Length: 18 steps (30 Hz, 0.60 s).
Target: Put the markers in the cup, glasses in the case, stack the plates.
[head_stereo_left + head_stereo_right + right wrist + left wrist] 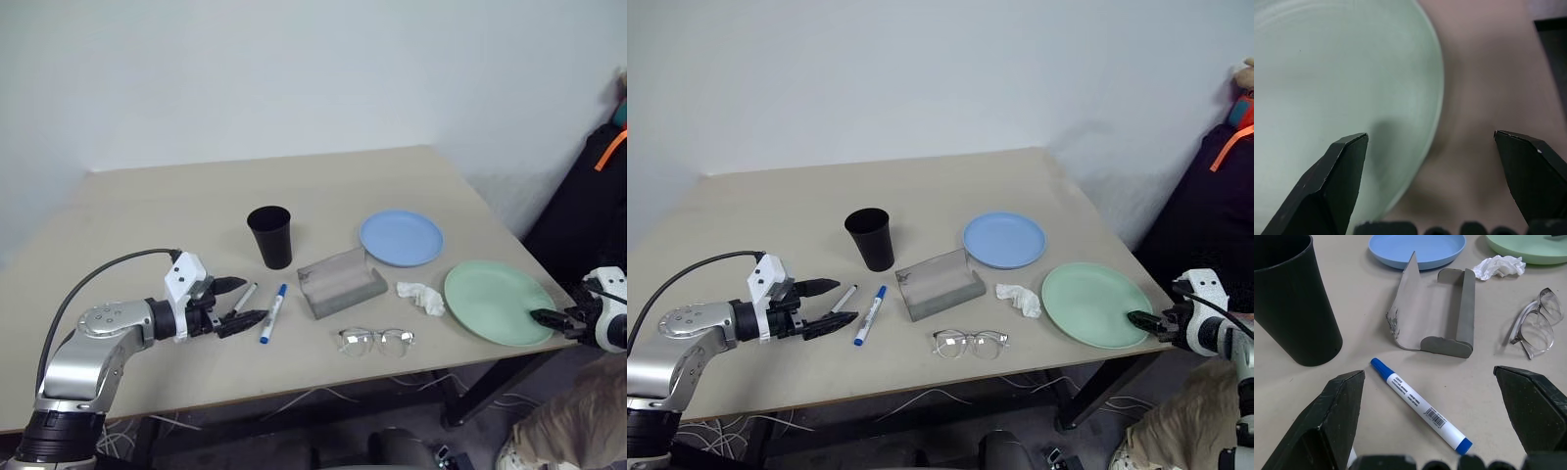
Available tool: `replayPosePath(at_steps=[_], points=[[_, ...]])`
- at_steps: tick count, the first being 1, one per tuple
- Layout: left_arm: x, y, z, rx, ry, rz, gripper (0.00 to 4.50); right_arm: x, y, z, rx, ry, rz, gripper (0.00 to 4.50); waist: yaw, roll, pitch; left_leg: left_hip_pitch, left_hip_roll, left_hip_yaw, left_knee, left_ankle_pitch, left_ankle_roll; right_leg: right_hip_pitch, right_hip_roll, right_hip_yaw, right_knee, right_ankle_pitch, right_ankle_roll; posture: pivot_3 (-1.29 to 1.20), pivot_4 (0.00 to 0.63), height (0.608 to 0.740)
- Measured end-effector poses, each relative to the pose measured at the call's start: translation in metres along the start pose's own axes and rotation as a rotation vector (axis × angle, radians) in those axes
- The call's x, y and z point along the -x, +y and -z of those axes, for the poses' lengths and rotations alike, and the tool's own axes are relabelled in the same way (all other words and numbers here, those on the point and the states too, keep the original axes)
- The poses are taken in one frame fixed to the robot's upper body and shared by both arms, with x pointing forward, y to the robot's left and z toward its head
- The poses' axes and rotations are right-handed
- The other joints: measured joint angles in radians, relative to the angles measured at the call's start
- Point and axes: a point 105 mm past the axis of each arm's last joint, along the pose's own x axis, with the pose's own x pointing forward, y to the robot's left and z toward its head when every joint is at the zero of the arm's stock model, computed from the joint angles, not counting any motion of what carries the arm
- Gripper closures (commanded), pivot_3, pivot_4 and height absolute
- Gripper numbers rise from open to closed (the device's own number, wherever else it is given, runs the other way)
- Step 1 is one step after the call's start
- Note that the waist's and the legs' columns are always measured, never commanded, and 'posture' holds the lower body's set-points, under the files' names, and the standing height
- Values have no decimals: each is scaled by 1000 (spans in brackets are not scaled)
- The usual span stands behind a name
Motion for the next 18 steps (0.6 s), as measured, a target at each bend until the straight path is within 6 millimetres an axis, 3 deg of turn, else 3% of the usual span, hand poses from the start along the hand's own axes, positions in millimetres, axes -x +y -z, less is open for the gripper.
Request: replayPosePath(at_steps=[11, 15, 18], points=[[-1, 0, 0, 0, -1, 1, 0, -8, 4, -7, -200, -47, -5, 4160, 0, 0, 0, 0, 0, -1, 0, 0, 0, 1, 0, 0, 0, 0, 0, 0, 0, 732], [-2, 0, -3, -6, -5, 5, 0, -7, 6, -26, -290, -124, -28, 4160, -1, 0, 0, 4, 0, -1, 0, 0, 0, 4, 0, 0, -1, 0, 0, 0, 0, 732], [-2, 0, -3, -8, -5, 5, 0, -7, 4, -30, -390, -154, -30, 4160, -1, 0, 0, 5, -1, -2, -1, 0, 0, 5, 0, 0, -1, 0, 0, 0, 0, 732]])
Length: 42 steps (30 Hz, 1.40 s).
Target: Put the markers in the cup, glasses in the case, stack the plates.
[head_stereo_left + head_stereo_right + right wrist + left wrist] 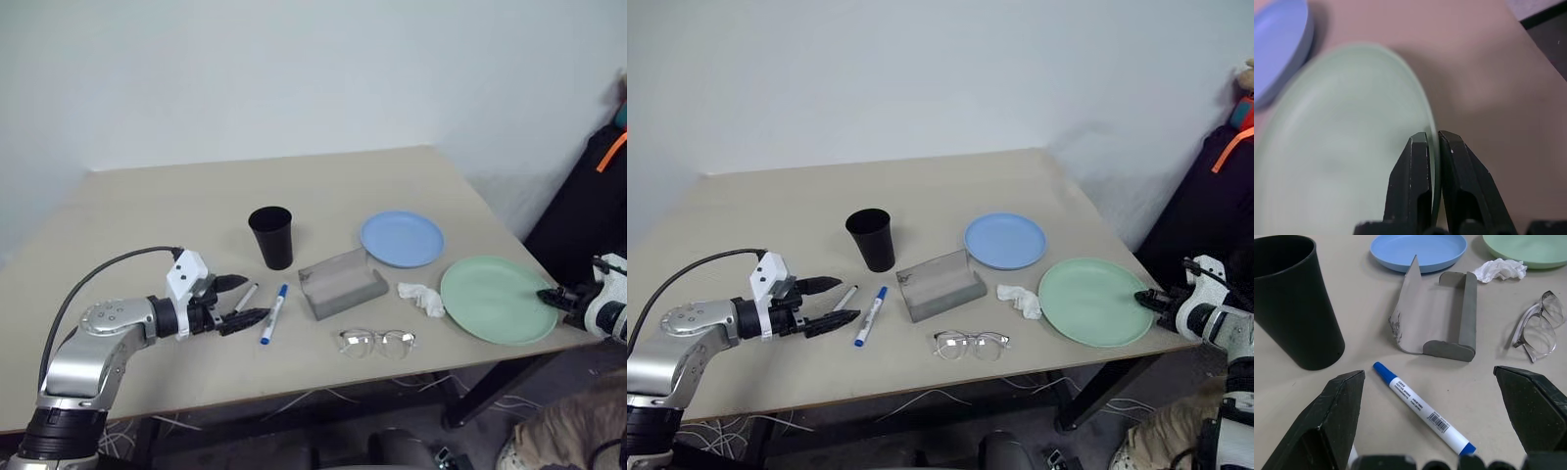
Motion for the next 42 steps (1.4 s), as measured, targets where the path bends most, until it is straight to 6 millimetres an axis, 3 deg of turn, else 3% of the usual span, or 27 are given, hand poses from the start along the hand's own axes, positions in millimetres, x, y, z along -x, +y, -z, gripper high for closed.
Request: replayPosePath(at_steps=[7, 12, 16, 21, 26, 35, 42], points=[[0, 0, 0, 1, 0, 0, 0, 1, 10, -24, -233, -124, -79, 4160, -1, 1, 0, 0, 0, -1, -1, 0, 0, 0, 0, 0, 0, 0, 0, 0, 0, 732], [0, 0, 0, 4, 2, -2, 0, 2, 23, -43, -302, -196, -136, 4160, -2, 0, 0, 1, -1, -1, -4, 0, 0, 1, 0, 1, -1, 0, 0, 0, 0, 732], [0, 1, 0, 5, 3, -3, 0, -8, 47, -47, -291, -193, -185, 4160, -4, 1, 0, 3, -1, -1, -6, 0, 1, 1, 0, 1, 0, 0, 0, 0, 0, 732], [-1, 2, -2, 5, 2, -9, 0, -26, 92, -60, -215, -205, -230, 4160, -4, 2, 0, 3, 0, -2, -7, 0, 1, 0, 1, 1, 0, 0, 0, 0, 0, 732], [-2, 2, -4, 2, -5, -14, 0, -52, 133, -59, -118, -179, -205, 4160, -4, 3, 0, 2, 0, -1, -7, 0, 1, 0, 1, 1, 0, 0, 0, 0, 0, 732], [-4, 2, -4, 6, -13, -21, 0, -75, 136, -76, -23, -221, -73, 4160, -4, 3, 0, -8, -1, -1, -7, 0, 1, -5, 0, 2, -1, 0, 0, 0, 0, 732], [-5, 2, -4, 7, -18, -21, 0, -103, 142, -59, -15, -182, -15, 4160, -13, 3, 0, -7, -1, -2, -7, 2, 3, -4, 1, 2, 0, 0, 0, 0, 0, 732]])
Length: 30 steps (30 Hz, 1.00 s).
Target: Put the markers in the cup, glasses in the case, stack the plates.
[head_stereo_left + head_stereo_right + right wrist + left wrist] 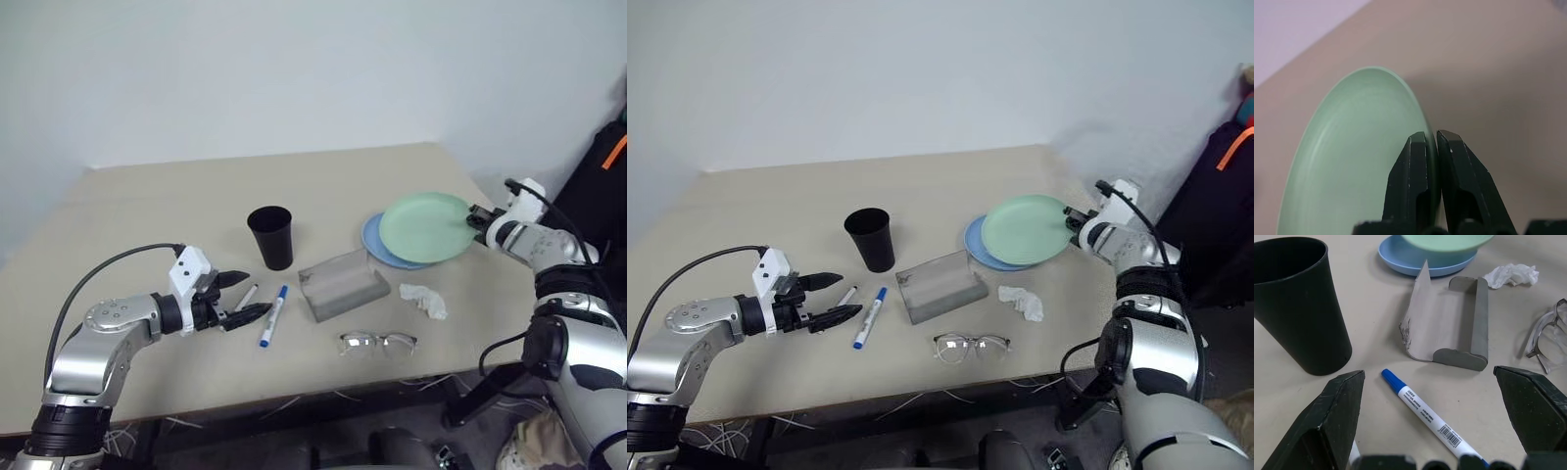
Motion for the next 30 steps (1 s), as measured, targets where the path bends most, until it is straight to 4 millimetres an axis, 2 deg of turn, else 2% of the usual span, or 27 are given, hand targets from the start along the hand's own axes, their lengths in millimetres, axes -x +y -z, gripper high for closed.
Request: replayPosePath(at_steps=[4, 9, 21, 26, 29, 30], points=[[0, 0, 0, 0, -1, 0, 0, -8, 6, 9, -4, 5, 4, 4160, -12, 0, 0, 0, 0, 0, 0, 0, 0, 1, 0, 0, 0, 0, 0, 0, 0, 732], [0, 0, 0, 1, -1, -2, 0, -12, 7, 11, -6, -9, 19, 4160, -13, 0, 0, 0, 0, -1, 0, 0, 0, 1, 0, 0, 0, 0, 0, 0, 0, 732], [0, 0, 0, 1, -1, -5, 0, -19, 25, 9, -43, -31, 11, 4160, -13, 0, 0, 0, 0, -1, 0, 0, 0, 2, 0, 0, 0, 0, 0, 0, 0, 732], [0, 0, 0, 2, -1, -5, 0, -21, 30, 17, -54, -16, 9, 4160, -12, 0, 0, 0, 0, -1, 0, 0, 0, 2, 0, 0, 0, 0, 0, 0, 0, 732], [0, 1, 0, 2, -1, -5, 0, -21, 29, 17, -60, -17, 12, 3597, -12, 0, 0, 0, 0, -2, 0, 0, 0, 2, 0, 0, 0, 0, 0, 0, 0, 732], [0, 1, 0, 2, -1, -6, 0, -21, 29, 17, -64, -18, 12, 3275, -13, 0, 0, 1, 0, -2, 0, 0, 0, 2, 0, 0, 0, 0, 0, 0, 0, 732]])
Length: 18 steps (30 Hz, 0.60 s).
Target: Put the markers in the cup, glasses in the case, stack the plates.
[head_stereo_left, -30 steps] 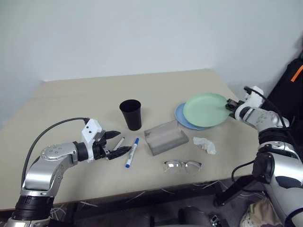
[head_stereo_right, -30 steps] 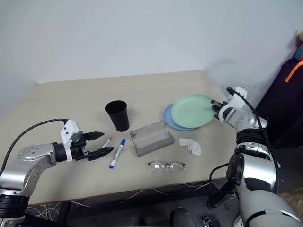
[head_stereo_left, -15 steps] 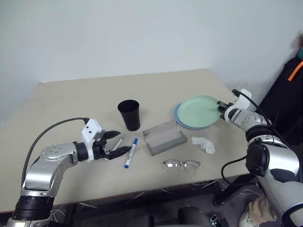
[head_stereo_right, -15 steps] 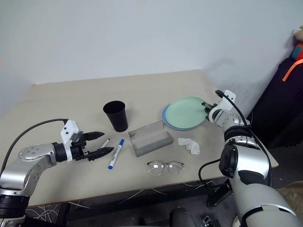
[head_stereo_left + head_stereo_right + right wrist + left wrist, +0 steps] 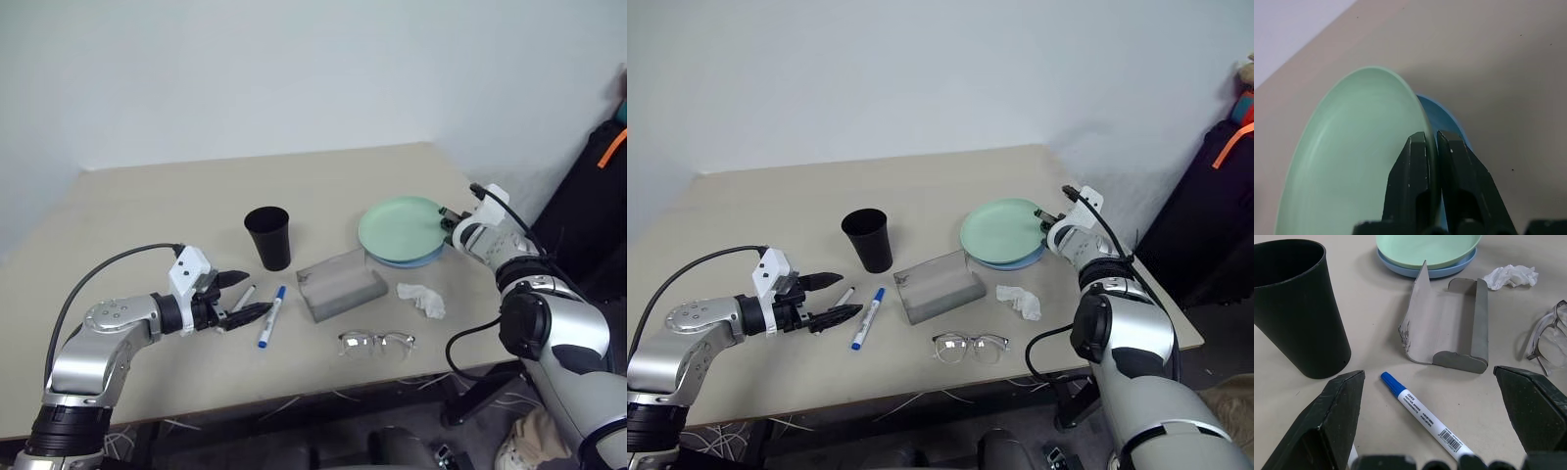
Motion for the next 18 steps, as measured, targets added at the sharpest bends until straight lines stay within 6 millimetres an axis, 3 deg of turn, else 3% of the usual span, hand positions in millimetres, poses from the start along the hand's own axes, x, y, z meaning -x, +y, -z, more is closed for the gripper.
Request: replayPosePath(at_steps=[7, 10, 15, 18], points=[[0, -1, -1, 3, 2, 1, 0, 1, 4, -3, 7, 2, -49, 844, 0, 0, 0, 0, 0, 0, 0, 0, 0, 0, 0, 0, 0, 0, 0, 0, 0, 732], [-1, -3, -3, -7, -2, 3, 0, 7, 11, -15, 53, 2, -127, 844, 0, 0, 0, 0, 0, 0, 0, 0, 0, 0, 0, 0, 0, 0, 0, 0, 0, 732], [-1, -3, -3, -5, -1, 2, 0, 35, 25, -51, 281, -18, -301, 844, 4, 0, 0, 0, 0, -1, 0, 0, 0, 0, 0, -1, 0, 0, 0, 0, 0, 732], [-1, -3, -3, -4, 0, 3, 0, 57, 21, -42, 450, 47, -392, 844, 7, 0, 0, -1, 0, -2, 0, 0, 0, 0, 0, -1, 0, 0, 0, 0, 0, 732]])
